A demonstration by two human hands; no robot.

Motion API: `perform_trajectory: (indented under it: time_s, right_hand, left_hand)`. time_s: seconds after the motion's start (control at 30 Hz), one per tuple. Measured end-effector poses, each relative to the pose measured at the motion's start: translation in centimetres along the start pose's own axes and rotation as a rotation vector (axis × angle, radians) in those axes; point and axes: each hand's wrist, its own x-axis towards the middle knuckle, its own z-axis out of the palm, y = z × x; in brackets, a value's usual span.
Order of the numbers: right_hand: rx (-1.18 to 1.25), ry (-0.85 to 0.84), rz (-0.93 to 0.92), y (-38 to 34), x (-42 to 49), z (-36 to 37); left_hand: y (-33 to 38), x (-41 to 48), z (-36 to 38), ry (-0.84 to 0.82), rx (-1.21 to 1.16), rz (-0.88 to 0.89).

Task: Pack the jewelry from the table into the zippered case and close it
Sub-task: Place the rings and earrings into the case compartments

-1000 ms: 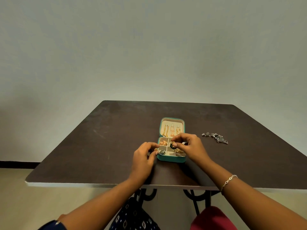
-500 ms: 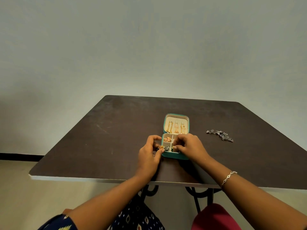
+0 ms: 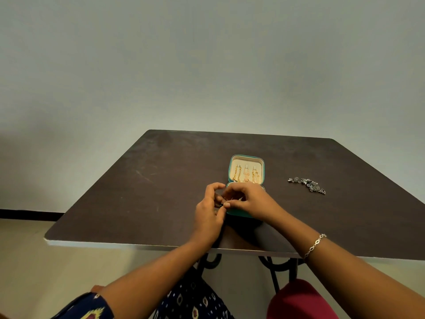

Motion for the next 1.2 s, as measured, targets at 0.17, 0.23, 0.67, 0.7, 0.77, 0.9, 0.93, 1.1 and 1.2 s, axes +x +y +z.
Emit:
perform_trajectory:
  time_s: [0.17, 0.23, 0.67, 0.7, 0.77, 0.9, 0.93, 1.1, 1.2]
  right_hand:
    - [-0.002, 0.069, 0.008, 0.0, 0.0, 0.4]
    - [0.0, 0.067, 0.013, 0.0, 0.0, 0.2]
    - [-0.267, 0.051, -0.069, 2.2, 0.6, -3.6]
    - [-0.31, 0.024, -0.081, 2.3, 0.7, -3.8]
    - [-0.402, -0.037, -0.119, 2.6, 0.8, -4.1]
    - [-0.63, -0.156, -0.232, 2.5, 1.1, -4.0]
    - [-0.669, -0.176, -0.257, 2.5, 1.1, -3.9]
    - [-0.733, -0.213, -0.325, 2.1, 0.8, -2.7]
    - [-0.659, -0.185, -0.326, 2.0, 0.5, -2.2]
  left_hand:
    - [0.0, 0.0, 0.0, 0.002, -0.01, -0.002]
    - [0.0, 0.0, 0.1, -0.012, -0.025, -0.01]
    - [-1.2, 0.3, 0.7, -0.024, 0.239, 0.016]
    - [-1.3, 0.4, 0.7, -0.038, 0.246, 0.007]
    - [-1.4, 0.4, 0.8, -0.059, 0.257, -0.003]
    - [-1.5, 0.5, 0.8, -0.077, 0.259, -0.007]
    - [-1.5, 0.5, 0.8, -0.077, 0.258, -0.007]
    - [-1.4, 0.5, 0.8, -0.071, 0.258, -0.015]
    - [-1.4, 0.5, 0.8, -0.069, 0.256, -0.017]
